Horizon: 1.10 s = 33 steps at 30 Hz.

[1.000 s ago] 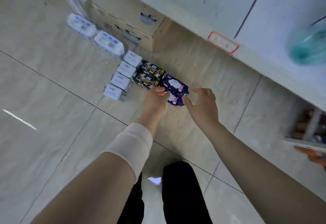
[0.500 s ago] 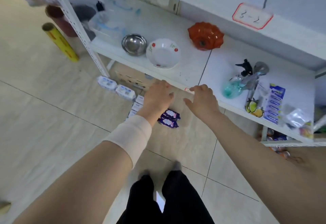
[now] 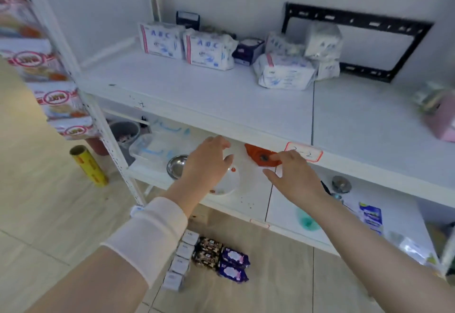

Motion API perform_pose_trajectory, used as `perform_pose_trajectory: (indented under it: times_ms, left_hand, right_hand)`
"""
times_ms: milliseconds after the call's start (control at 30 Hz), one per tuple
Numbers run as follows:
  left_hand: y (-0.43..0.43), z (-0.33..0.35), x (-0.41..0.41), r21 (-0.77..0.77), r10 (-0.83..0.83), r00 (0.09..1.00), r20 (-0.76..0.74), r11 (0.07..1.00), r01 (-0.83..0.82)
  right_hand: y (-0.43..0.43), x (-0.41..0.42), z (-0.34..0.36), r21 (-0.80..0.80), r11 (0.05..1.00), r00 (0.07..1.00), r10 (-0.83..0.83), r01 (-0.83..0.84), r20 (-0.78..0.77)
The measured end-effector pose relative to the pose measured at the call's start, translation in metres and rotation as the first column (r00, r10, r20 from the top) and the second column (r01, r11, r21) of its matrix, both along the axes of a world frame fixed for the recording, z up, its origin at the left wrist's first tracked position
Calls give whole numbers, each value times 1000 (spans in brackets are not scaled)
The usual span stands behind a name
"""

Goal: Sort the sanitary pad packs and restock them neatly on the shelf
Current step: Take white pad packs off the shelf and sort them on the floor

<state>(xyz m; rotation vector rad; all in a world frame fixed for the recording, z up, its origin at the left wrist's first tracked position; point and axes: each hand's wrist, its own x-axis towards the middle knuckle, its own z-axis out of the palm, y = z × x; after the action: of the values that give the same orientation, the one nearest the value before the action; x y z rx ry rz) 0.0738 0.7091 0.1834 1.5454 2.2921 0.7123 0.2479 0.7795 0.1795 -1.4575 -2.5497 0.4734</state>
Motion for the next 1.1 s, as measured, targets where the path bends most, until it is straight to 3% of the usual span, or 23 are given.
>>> perform_pose_trajectory:
  times_ms: [267, 500, 833, 1100]
  left_hand:
    - [44, 38, -56, 46, -42, 998, 36, 998, 41]
    - [61, 45, -136, 93, -88, 995, 51, 992, 83]
    - [117, 31, -223, 146, -18, 991, 130, 989, -2]
    - [153, 23, -312, 149, 46, 996, 74, 987, -57]
  right_hand:
    - [43, -51, 45, -6, 990, 981, -143, 144, -131]
    - [62, -116, 53, -69, 969, 912, -248, 239, -328]
    - [137, -199, 56, -158, 970, 829, -241, 186, -505]
    - [205, -258, 55, -42, 985, 911, -172, 168, -374]
